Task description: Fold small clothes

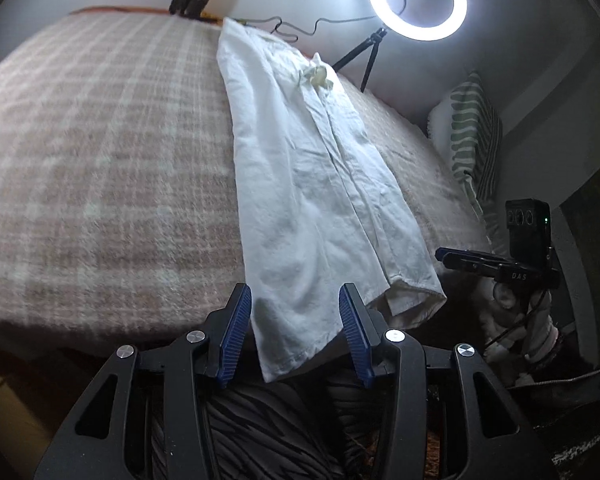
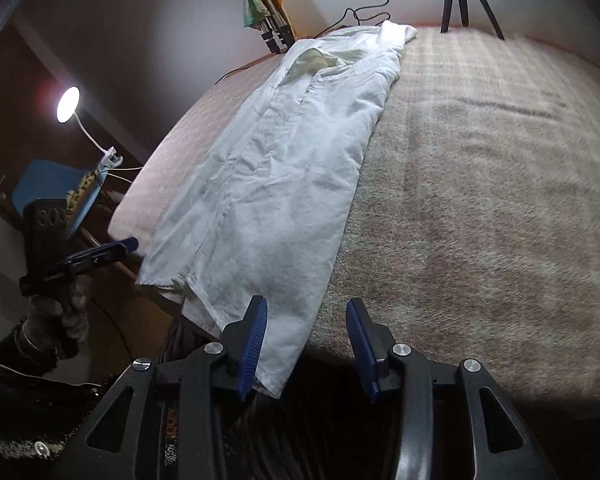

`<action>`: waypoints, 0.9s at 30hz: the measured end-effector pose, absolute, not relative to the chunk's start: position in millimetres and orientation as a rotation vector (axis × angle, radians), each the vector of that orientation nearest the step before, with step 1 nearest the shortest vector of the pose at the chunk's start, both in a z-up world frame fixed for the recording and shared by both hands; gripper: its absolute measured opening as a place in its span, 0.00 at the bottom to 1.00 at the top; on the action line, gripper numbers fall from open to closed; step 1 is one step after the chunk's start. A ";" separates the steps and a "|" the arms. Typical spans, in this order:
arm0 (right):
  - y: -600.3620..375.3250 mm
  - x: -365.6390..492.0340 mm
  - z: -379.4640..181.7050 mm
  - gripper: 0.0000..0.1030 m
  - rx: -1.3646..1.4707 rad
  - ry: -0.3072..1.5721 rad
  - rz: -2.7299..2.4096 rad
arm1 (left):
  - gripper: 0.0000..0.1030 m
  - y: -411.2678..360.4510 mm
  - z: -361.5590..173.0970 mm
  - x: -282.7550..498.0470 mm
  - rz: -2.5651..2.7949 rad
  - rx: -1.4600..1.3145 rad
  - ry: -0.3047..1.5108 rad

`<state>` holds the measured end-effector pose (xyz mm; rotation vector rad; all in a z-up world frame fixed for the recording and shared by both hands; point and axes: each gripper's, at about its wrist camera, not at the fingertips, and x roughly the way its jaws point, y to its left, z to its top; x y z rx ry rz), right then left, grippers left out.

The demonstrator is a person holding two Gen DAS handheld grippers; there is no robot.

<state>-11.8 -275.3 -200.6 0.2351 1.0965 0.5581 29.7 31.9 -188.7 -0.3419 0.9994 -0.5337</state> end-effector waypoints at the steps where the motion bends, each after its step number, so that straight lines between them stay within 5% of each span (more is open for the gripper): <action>1: -274.4 -10.3 -203.6 0.43 0.253 1.110 0.571 | 0.43 28.5 -191.9 30.7 -0.542 -0.338 1.013; 17: -265.1 -1.3 -230.2 0.42 0.479 1.201 0.713 | 0.42 20.9 -204.8 27.0 -0.603 -0.432 1.074; 22: -262.3 -2.2 -230.7 0.28 0.471 1.209 0.710 | 0.18 29.2 -210.3 24.6 -0.606 -0.473 1.087; 27: -269.3 -8.4 -234.8 0.32 0.498 1.233 0.705 | 0.18 29.5 -209.6 17.7 -0.598 -0.448 1.078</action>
